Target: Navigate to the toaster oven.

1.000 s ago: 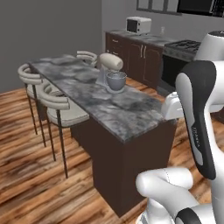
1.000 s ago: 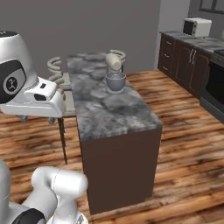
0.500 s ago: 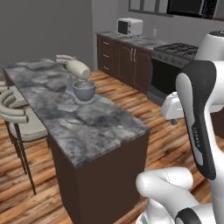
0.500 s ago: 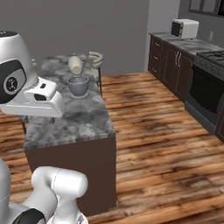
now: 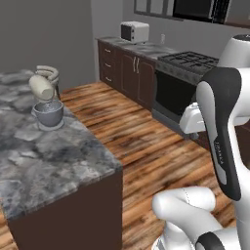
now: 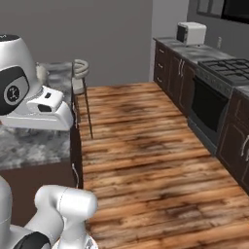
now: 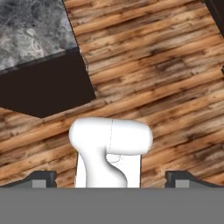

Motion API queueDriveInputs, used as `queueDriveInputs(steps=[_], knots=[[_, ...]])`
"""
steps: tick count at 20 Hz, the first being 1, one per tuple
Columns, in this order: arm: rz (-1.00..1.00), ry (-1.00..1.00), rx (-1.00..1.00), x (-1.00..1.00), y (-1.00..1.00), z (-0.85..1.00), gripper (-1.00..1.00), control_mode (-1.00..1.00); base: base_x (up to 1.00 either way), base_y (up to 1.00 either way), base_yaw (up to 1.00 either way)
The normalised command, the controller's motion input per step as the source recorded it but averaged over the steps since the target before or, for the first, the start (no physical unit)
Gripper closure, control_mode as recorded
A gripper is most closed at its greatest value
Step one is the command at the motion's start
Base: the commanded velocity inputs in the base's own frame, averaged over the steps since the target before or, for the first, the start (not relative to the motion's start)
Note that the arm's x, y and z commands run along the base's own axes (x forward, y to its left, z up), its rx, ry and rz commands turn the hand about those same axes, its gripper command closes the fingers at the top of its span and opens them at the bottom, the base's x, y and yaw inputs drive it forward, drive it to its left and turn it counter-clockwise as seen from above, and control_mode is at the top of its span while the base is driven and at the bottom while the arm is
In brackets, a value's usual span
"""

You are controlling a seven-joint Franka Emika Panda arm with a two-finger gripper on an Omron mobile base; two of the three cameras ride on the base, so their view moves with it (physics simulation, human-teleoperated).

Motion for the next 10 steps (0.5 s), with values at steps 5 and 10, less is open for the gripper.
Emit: queueDriveInputs(steps=[5,10], knots=[[0.00,0.00,0.00,0.00,0.00,0.00,-1.00,1.00,0.30,-1.00,0.10],[0.00,0.00,0.00,0.00,0.00,0.00,-1.00,1.00,0.38,-1.00,0.26]])
